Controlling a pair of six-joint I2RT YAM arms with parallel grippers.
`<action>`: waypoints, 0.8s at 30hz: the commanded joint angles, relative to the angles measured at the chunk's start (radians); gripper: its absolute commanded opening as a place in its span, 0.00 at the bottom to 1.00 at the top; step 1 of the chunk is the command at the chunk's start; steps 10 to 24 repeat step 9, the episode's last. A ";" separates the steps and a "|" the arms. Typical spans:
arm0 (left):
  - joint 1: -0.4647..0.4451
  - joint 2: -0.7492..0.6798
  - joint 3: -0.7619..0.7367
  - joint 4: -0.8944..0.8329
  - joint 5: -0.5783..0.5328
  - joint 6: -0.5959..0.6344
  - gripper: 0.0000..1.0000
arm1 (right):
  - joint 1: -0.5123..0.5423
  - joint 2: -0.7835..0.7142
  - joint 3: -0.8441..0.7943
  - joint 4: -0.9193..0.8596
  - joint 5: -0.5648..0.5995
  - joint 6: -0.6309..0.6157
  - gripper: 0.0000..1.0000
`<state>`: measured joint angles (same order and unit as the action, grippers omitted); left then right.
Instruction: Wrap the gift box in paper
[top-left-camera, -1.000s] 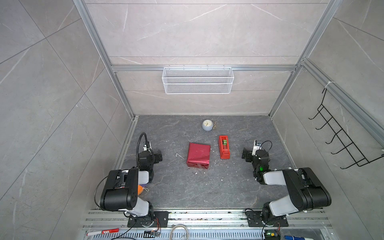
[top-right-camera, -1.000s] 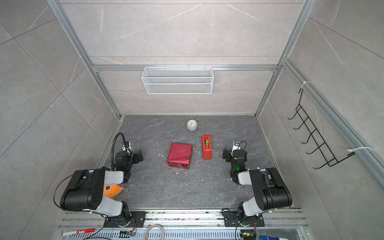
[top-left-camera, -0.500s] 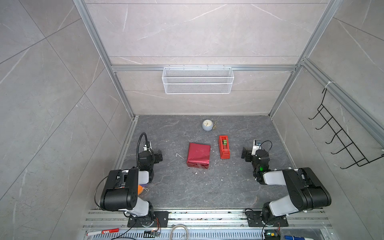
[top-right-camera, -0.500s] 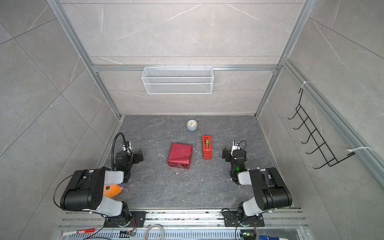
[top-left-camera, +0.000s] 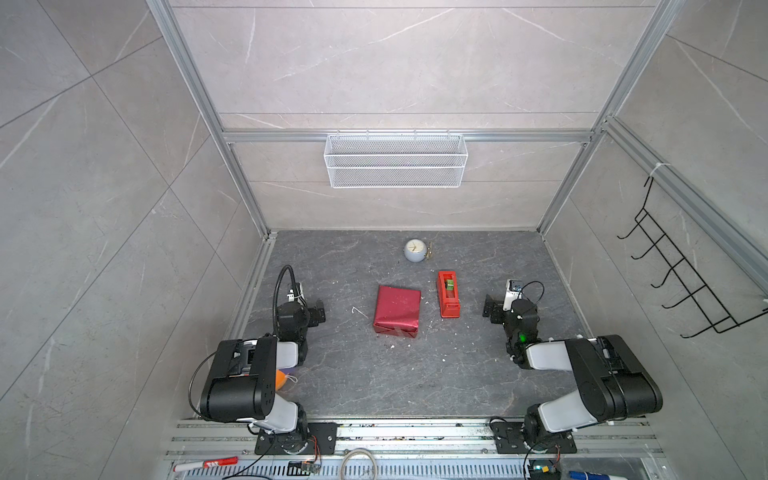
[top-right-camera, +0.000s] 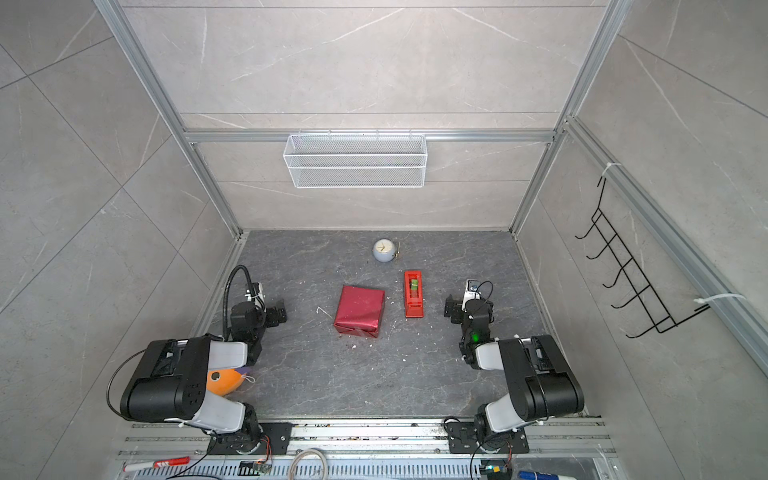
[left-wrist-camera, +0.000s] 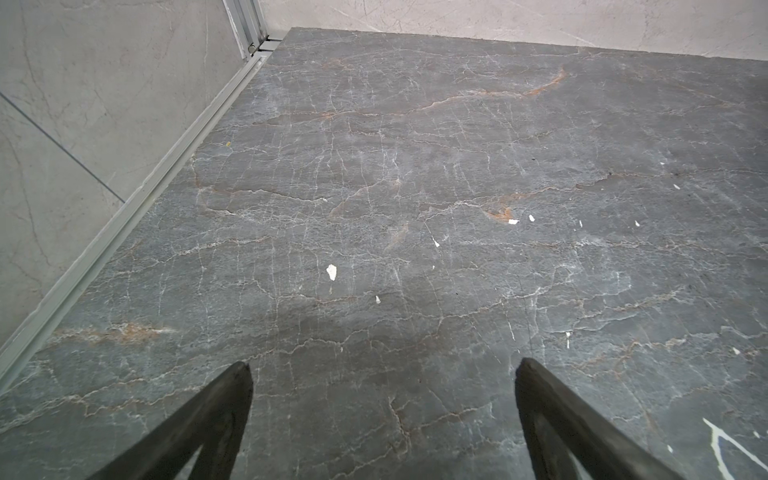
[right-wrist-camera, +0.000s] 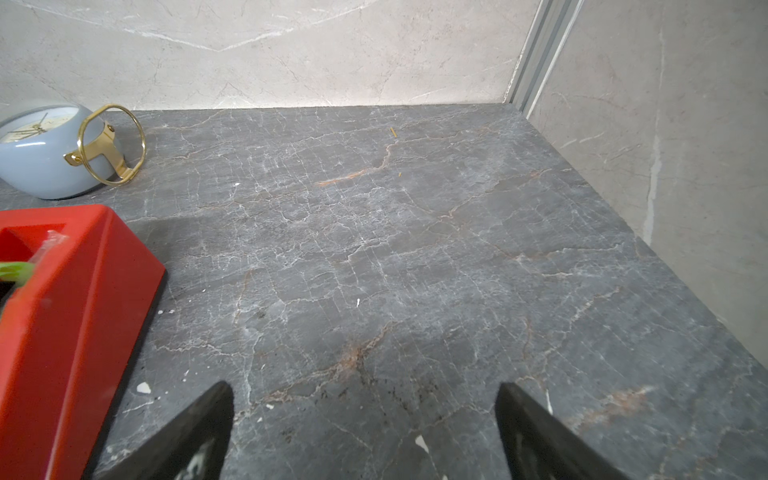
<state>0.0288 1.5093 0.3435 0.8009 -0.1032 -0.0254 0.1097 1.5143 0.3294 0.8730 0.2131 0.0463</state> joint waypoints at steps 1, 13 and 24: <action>0.007 -0.010 0.018 0.040 0.010 0.021 1.00 | 0.021 0.001 0.020 0.024 0.012 -0.031 0.99; 0.007 -0.009 0.017 0.041 0.009 0.020 1.00 | 0.021 -0.001 0.019 0.021 0.015 -0.029 0.99; 0.007 -0.009 0.017 0.041 0.009 0.020 1.00 | 0.021 -0.001 0.019 0.021 0.015 -0.029 0.99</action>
